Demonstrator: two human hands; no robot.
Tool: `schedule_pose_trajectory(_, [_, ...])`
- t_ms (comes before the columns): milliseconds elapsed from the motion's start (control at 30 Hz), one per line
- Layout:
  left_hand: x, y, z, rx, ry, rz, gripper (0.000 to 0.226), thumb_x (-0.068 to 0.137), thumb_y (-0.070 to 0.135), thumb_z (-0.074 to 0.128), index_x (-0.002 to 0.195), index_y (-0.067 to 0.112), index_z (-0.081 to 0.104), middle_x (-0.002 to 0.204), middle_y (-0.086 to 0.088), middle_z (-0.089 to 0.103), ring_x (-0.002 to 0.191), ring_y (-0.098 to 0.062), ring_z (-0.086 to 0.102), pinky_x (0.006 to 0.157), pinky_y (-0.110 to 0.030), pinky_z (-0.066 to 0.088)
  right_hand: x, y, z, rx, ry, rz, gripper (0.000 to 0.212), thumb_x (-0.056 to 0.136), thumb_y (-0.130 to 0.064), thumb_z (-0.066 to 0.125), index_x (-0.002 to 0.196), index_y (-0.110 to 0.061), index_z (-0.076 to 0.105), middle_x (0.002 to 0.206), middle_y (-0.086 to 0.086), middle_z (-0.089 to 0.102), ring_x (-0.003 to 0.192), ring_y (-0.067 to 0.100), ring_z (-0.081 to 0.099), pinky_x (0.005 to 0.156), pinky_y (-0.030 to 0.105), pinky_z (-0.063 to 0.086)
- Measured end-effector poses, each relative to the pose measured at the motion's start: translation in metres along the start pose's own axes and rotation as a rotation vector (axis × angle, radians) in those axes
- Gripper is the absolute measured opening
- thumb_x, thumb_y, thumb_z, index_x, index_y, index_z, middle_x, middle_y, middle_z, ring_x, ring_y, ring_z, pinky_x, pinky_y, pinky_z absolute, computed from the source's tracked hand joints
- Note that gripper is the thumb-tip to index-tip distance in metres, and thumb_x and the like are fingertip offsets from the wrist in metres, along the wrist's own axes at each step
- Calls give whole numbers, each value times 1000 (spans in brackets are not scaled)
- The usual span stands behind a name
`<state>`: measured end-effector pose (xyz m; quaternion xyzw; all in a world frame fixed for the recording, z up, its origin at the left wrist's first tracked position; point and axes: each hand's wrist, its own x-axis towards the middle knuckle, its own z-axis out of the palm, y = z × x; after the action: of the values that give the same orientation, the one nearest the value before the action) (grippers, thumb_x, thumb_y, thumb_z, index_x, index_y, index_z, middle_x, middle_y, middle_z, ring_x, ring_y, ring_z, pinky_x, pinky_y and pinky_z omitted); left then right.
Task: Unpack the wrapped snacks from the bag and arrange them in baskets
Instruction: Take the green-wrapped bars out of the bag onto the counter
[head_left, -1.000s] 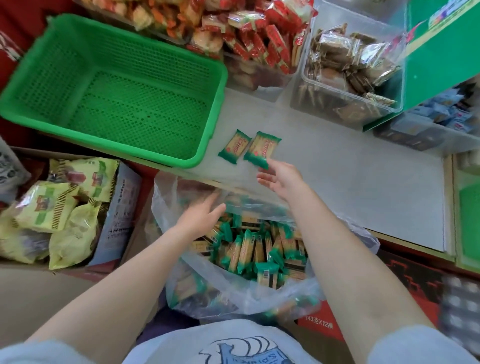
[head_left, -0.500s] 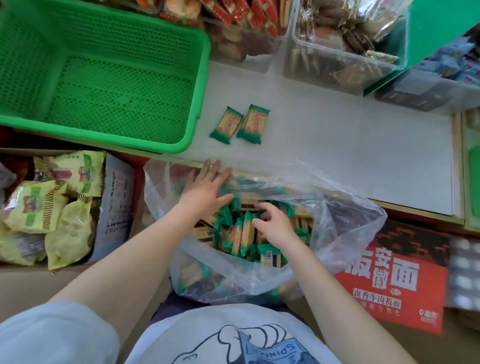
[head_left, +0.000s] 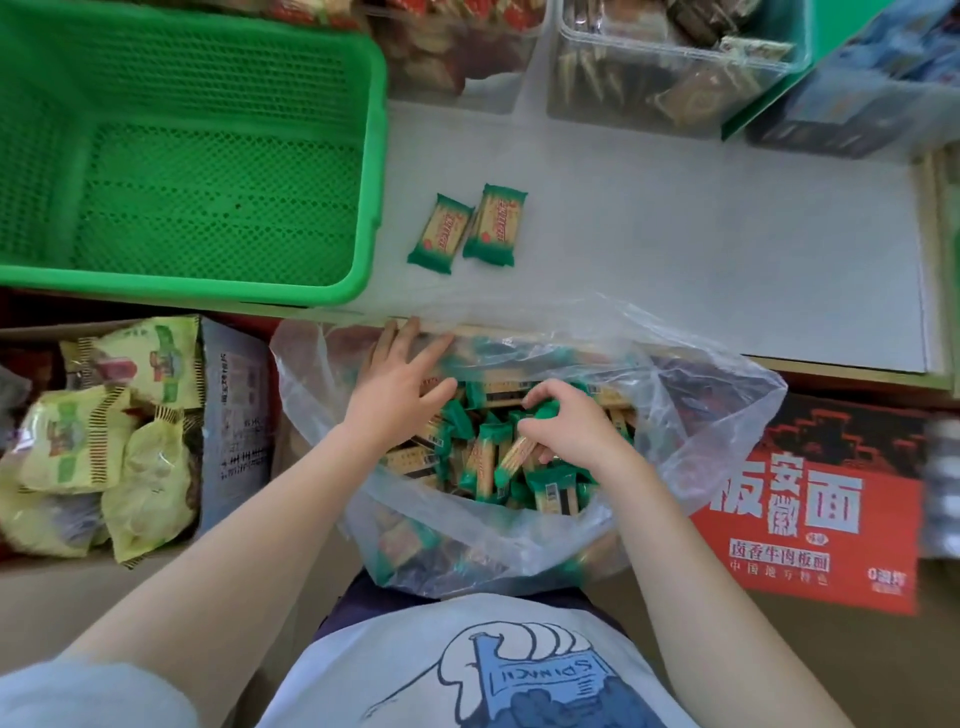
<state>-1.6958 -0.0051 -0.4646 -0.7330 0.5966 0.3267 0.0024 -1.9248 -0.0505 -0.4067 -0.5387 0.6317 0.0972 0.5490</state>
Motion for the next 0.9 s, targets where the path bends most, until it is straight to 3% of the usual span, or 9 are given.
schedule_pose_trajectory(167, [1, 2, -5, -62, -53, -27, 61, 98, 59, 42, 154, 50, 19, 168, 7, -1, 154, -18, -9, 123, -51, 14, -13, -22, -32, 610, 27, -80, 29, 94, 5, 56, 117, -13, 59, 122, 16, 59, 102, 29, 69, 71, 30, 61])
schedule_pose_trajectory(267, [3, 3, -8, -86, -70, -32, 62, 97, 61, 42, 154, 49, 20, 168, 8, -1, 154, -17, -10, 123, -50, 13, 3, -44, -42, 957, 76, -103, 28, 93, 6, 61, 118, -5, 53, 120, 21, 61, 98, 30, 70, 70, 28, 61])
schedule_pose_trajectory(333, [3, 1, -10, -74, -84, -23, 63, 96, 63, 42, 154, 50, 19, 168, 8, -3, 154, -17, -12, 123, -50, 14, 22, -60, -44, 1044, 112, -74, 30, 93, 2, 63, 119, -4, 48, 113, 22, 65, 85, 28, 72, 65, 28, 61])
schedule_pose_trajectory(433, [2, 1, -10, -35, -102, -7, 67, 94, 67, 44, 154, 52, 18, 168, 7, -7, 154, -19, -14, 121, -53, 19, 54, -85, -42, 1038, 161, -48, 39, 94, -5, 67, 125, -4, 44, 99, 17, 68, 68, 21, 68, 60, 28, 57])
schedule_pose_trajectory(667, [2, 4, -13, -35, -131, -32, 68, 93, 67, 45, 154, 53, 17, 168, 7, -9, 153, -18, -16, 121, -53, 18, 93, -113, -30, 969, 168, -23, 26, 97, 4, 54, 121, -4, 45, 107, 20, 62, 79, 26, 68, 75, 32, 60])
schedule_pose_trajectory(800, [2, -1, -12, -67, -128, -35, 68, 93, 66, 44, 154, 53, 16, 167, 9, -8, 153, -15, -17, 122, -56, 16, 62, -96, -24, 785, 175, -83, 21, 97, 0, 58, 117, -2, 51, 105, 18, 66, 81, 23, 71, 78, 32, 61])
schedule_pose_trajectory(900, [1, -1, -10, -64, -129, -24, 69, 93, 65, 45, 154, 53, 15, 167, 10, -10, 152, -15, -19, 122, -57, 13, 28, -65, -8, 635, 88, -106, 15, 98, -8, 59, 112, -7, 57, 104, 15, 69, 82, 21, 72, 78, 31, 61])
